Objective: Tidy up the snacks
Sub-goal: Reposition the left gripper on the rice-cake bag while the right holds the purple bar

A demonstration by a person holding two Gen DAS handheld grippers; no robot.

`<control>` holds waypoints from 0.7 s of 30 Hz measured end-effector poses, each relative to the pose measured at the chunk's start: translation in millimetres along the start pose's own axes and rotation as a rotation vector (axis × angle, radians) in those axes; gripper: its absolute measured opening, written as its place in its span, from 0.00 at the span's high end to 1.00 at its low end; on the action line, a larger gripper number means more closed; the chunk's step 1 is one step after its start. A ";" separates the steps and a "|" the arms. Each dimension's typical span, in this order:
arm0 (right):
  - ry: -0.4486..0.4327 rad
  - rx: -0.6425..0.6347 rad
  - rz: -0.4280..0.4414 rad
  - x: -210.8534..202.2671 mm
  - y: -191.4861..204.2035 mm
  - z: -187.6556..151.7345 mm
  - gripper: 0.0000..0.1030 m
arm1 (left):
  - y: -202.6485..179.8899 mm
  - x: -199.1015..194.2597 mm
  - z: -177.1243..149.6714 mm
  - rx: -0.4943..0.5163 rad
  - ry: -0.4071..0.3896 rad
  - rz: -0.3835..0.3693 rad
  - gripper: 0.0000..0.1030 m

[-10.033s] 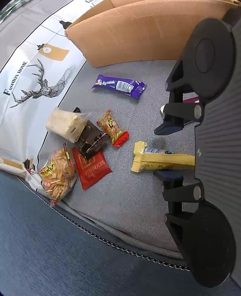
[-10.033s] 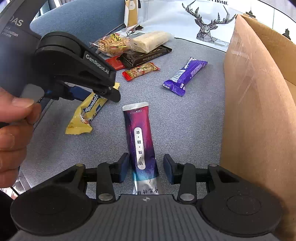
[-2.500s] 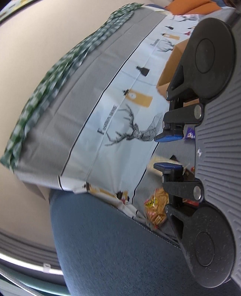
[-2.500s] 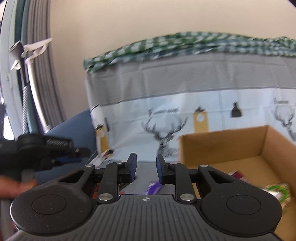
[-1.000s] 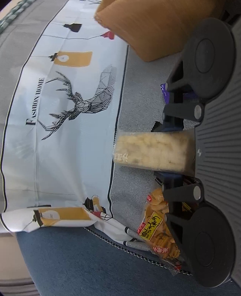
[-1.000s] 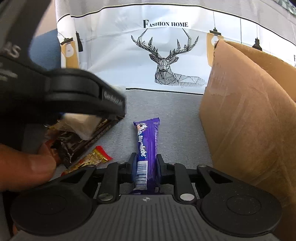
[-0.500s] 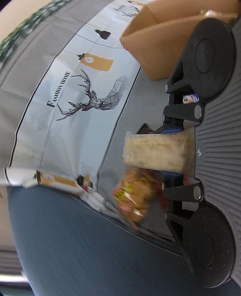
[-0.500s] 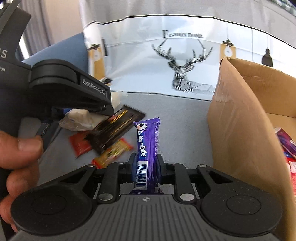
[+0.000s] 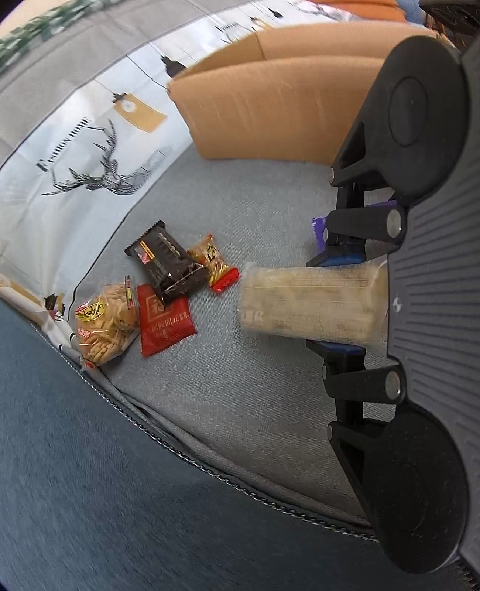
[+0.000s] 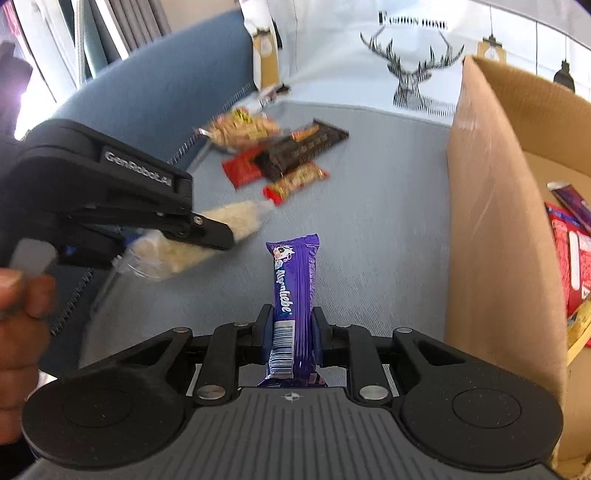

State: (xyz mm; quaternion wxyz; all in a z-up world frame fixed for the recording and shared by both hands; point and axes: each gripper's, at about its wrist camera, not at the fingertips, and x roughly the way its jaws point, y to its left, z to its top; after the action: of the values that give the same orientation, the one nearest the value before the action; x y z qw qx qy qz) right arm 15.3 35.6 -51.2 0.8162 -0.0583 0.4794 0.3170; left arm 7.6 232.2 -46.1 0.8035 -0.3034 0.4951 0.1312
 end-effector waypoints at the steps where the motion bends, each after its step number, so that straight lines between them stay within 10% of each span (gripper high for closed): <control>1: 0.015 -0.004 -0.002 3.1 -0.7 -0.8 0.79 | -1.7 2.8 0.5 0.011 0.009 0.010 0.60; 21: 0.053 0.008 -0.018 22.7 -10.3 3.0 0.68 | -23.9 25.7 6.7 0.083 0.038 0.050 0.36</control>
State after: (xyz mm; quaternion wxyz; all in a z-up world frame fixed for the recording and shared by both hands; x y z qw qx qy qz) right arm 31.2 39.1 -70.4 0.8063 -0.0679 0.5018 0.3059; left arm 36.8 215.3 -57.9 0.8022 -0.2599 0.5227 0.1250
